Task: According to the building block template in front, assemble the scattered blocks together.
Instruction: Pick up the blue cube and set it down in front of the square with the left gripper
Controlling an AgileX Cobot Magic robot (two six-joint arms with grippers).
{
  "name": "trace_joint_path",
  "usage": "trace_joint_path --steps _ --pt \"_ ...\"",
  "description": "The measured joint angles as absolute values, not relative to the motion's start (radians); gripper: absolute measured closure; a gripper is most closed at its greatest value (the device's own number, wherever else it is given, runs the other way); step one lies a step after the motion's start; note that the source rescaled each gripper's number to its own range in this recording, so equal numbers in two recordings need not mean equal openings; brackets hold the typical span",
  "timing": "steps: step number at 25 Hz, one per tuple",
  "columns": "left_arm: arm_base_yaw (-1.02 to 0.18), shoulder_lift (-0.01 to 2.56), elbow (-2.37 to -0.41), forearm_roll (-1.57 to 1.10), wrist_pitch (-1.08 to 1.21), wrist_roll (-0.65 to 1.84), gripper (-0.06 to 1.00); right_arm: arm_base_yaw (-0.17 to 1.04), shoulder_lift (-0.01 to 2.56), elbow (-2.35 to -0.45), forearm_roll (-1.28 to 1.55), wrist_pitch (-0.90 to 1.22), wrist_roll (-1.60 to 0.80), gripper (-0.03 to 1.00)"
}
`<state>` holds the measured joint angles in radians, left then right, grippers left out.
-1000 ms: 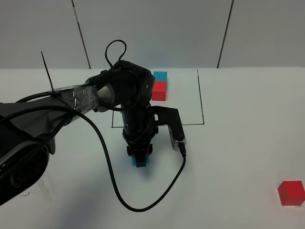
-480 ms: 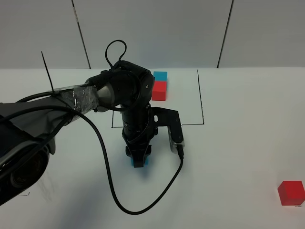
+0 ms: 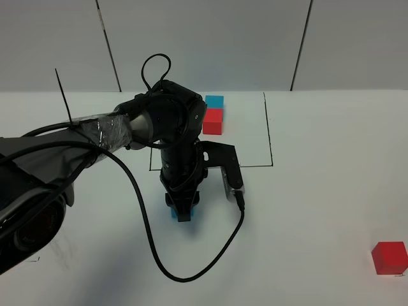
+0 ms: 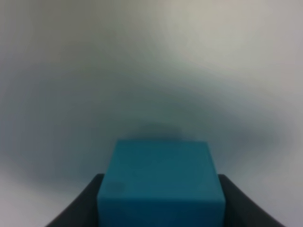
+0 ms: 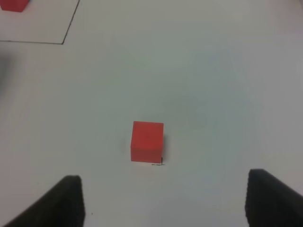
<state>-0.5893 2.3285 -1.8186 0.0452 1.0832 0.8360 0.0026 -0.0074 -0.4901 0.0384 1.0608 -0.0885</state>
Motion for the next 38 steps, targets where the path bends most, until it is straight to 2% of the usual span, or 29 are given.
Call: trace_joint_path --steps 36,38 --pt "-0.589 2.353 -1.822 0.037 1.091 0.803 0.94 0.003 -0.007 -0.490 0.038 1.061 -0.088 0.41" --pt "-0.589 2.354 -1.822 0.037 1.100 0.800 0.88 0.003 -0.007 -0.490 0.038 1.061 -0.088 0.41"
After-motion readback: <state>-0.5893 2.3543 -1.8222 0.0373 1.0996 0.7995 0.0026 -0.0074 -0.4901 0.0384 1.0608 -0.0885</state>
